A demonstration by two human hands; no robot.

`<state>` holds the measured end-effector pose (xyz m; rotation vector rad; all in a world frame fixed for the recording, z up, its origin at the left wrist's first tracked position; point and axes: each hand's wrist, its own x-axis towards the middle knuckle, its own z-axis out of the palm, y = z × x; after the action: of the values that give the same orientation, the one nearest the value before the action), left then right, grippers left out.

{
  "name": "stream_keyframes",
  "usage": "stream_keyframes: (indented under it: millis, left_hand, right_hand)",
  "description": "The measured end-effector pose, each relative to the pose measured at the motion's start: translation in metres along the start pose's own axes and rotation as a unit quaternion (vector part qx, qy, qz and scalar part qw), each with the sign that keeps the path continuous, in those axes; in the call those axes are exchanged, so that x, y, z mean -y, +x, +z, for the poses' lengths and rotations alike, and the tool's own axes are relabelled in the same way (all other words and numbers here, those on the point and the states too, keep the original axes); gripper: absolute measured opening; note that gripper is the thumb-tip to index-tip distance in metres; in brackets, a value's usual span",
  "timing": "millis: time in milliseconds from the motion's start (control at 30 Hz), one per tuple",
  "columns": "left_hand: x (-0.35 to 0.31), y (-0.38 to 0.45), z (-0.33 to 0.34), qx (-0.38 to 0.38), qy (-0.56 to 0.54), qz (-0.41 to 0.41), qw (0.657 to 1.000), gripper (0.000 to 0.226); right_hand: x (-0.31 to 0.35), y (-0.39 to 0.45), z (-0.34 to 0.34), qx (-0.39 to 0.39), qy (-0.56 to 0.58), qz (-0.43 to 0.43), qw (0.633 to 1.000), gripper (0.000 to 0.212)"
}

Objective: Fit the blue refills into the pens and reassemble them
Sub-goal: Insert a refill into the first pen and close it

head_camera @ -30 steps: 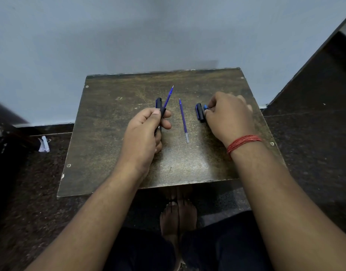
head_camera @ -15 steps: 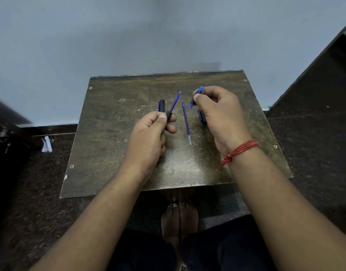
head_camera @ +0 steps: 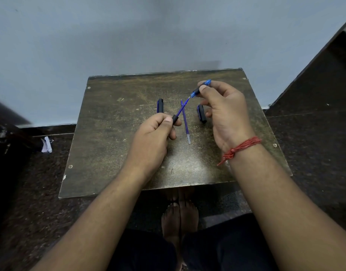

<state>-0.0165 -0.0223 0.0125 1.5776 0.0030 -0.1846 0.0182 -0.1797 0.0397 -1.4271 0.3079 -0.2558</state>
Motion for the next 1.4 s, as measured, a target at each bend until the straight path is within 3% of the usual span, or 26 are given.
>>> stream_keyframes:
  millis: [333,667,900,1100,1233,1400]
  left_hand:
    - [-0.001,0.001,-0.001,-0.003,0.016,0.010,1.000,0.030]
    - [-0.004,0.000,-0.004,0.038,-0.158,-0.046,0.986,0.027]
    - [-0.004,0.000,-0.003,0.040,-0.179,-0.058,0.981,0.027]
    - [-0.004,0.001,-0.003,0.060,-0.198,-0.063,0.976,0.027]
    - [-0.006,0.000,-0.003,0.056,-0.199,-0.069,0.976,0.029]
    - [-0.007,-0.002,-0.003,0.053,-0.193,-0.069,0.977,0.030]
  right_hand:
    - [-0.001,-0.005,0.002,0.089,-0.062,-0.039,0.993,0.013]
    - [-0.001,-0.011,0.006,0.185,-0.067,-0.021,0.980,0.012]
    - [-0.001,-0.011,0.008,0.193,-0.080,0.005,0.978,0.003]
    - [-0.006,-0.012,0.007,0.177,-0.082,0.007,0.981,0.021]
    - [-0.005,-0.008,0.002,0.173,-0.027,0.011,0.985,0.004]
    - [-0.005,-0.009,0.004,0.200,0.001,0.033,0.979,0.006]
